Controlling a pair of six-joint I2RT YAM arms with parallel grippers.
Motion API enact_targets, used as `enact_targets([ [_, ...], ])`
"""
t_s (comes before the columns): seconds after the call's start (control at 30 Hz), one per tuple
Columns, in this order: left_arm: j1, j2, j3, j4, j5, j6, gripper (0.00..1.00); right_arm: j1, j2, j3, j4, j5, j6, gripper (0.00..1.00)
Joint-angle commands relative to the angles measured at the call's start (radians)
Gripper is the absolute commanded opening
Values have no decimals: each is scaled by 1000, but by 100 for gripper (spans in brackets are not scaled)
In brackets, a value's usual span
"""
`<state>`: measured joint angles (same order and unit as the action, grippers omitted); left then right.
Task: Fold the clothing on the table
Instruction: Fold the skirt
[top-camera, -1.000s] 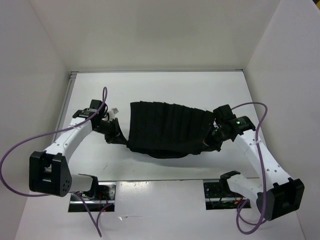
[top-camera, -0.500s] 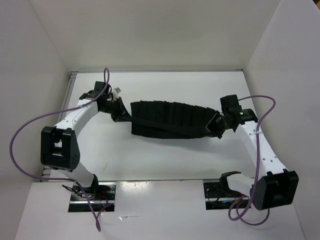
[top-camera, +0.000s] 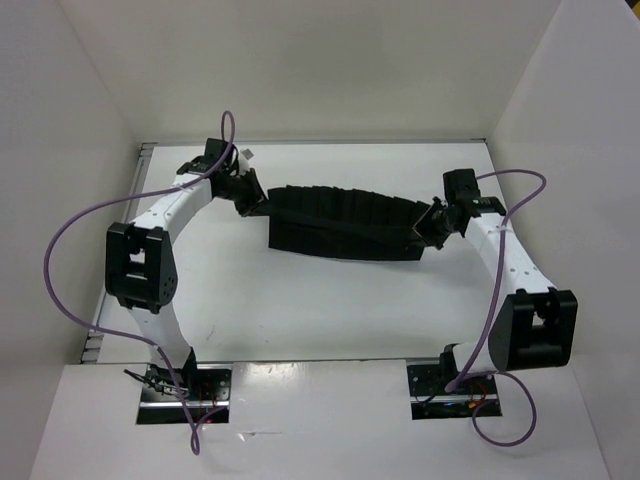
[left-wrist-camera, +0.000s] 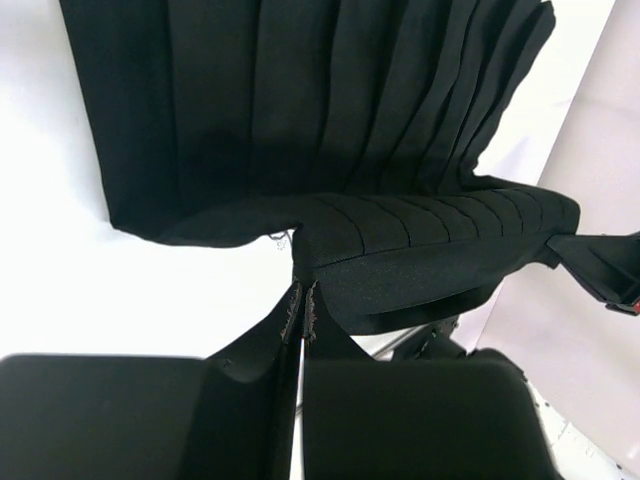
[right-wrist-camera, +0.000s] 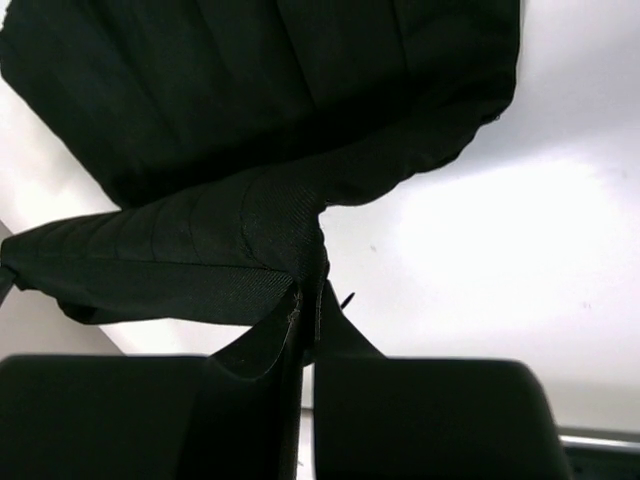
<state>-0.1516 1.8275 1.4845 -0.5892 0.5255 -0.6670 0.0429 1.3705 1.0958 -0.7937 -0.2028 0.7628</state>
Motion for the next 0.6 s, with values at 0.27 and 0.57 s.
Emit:
enact_targets([
  [0.27,34,200,198,45,-173,17,0,-58,197,91,146,209,-72,0],
  [0.57,23,432,483,156,-208,-54,47,-69,375,222,389,333,-120,50],
])
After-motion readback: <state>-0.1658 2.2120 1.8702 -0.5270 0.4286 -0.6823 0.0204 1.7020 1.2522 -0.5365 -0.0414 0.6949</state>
